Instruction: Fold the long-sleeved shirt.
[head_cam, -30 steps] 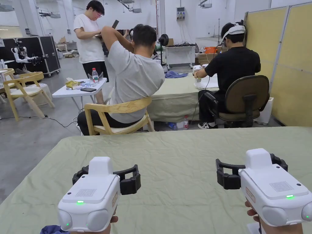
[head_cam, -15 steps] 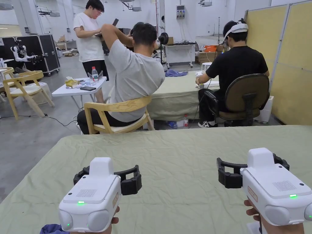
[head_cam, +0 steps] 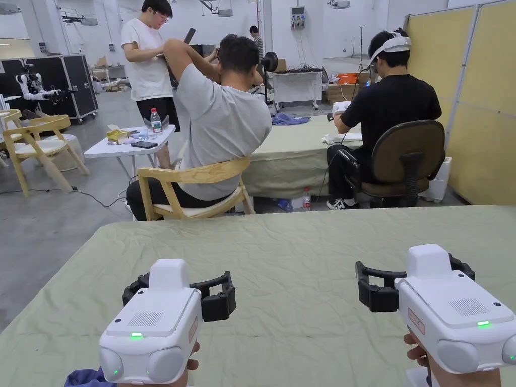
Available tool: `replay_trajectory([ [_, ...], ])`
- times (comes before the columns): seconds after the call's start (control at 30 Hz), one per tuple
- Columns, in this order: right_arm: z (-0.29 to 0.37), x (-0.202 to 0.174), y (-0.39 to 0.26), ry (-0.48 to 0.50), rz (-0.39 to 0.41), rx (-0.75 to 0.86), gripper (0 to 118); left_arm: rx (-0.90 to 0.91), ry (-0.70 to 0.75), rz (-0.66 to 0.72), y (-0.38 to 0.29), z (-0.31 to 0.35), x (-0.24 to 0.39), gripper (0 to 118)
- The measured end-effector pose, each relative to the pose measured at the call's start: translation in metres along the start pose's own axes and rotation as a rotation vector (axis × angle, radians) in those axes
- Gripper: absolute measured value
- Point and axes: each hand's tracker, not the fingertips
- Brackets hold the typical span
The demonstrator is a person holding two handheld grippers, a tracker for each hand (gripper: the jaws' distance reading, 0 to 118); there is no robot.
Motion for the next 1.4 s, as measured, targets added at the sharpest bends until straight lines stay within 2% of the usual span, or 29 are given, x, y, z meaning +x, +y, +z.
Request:
replay_trajectory([
  [0.23,0.0,-0.002,0.0,0.008,-0.005,-0.003,118,0.011,0.014,-0.016,0.0,0.0,0.001,117],
  [0.3,0.0,-0.002,0.001,0.004,-0.016,-0.01,106,0.013,0.02,-0.021,-0.001,-0.001,0.002,110],
  [0.37,0.001,-0.002,0.001,0.004,-0.025,-0.002,102,0.025,0.031,-0.018,-0.002,0.0,0.002,108],
  [0.43,0.0,-0.002,0.003,-0.003,-0.017,-0.014,66,0.032,0.034,0.004,-0.002,0.001,0.002,85],
  [0.5,-0.002,-0.004,0.003,-0.021,0.036,-0.027,19,0.027,0.014,0.022,-0.001,0.0,0.0,62],
  [0.53,-0.002,-0.006,0.002,-0.046,0.058,-0.019,16,0.025,-0.001,0.035,-0.002,0.0,0.0,52],
  [0.63,0.001,-0.004,-0.002,-0.012,0.022,0.027,14,0.027,-0.009,0.05,-0.004,-0.001,0.002,19],
  [0.73,0.003,-0.005,-0.001,-0.012,0.004,0.022,4,0.023,0.02,0.037,-0.007,-0.003,0.007,7],
  [0.77,0.003,-0.005,0.001,0.01,-0.002,0.007,2,0.034,0.017,0.04,-0.008,-0.002,0.007,6],
  [0.8,0.002,-0.006,0.001,-0.007,-0.001,0.001,2,0.05,0.01,0.039,-0.008,0.0,0.009,2],
  [0.83,0.001,-0.007,0.001,-0.034,0.004,-0.005,2,0.045,0.015,0.036,-0.007,0.001,0.011,1],
  [0.9,0.0,-0.004,0.001,-0.024,-0.025,-0.012,2,0.028,-0.004,0.039,-0.005,-0.002,0.011,0],
  [1.07,0.001,-0.003,0.002,-0.057,-0.018,-0.025,2,0.011,0.012,0.052,-0.006,-0.002,0.013,0],
  [1.13,0.002,-0.001,0.003,-0.055,-0.014,-0.033,2,-0.003,-0.037,0.075,-0.006,-0.004,0.01,0],
  [1.17,0.003,-0.001,0.003,-0.06,-0.014,-0.032,2,0.008,-0.001,0.076,-0.007,-0.004,0.01,0],
  [1.4,0.006,0.008,0.001,-0.072,-0.041,-0.035,2,-0.003,-0.014,0.09,-0.009,-0.004,0.008,0],
])
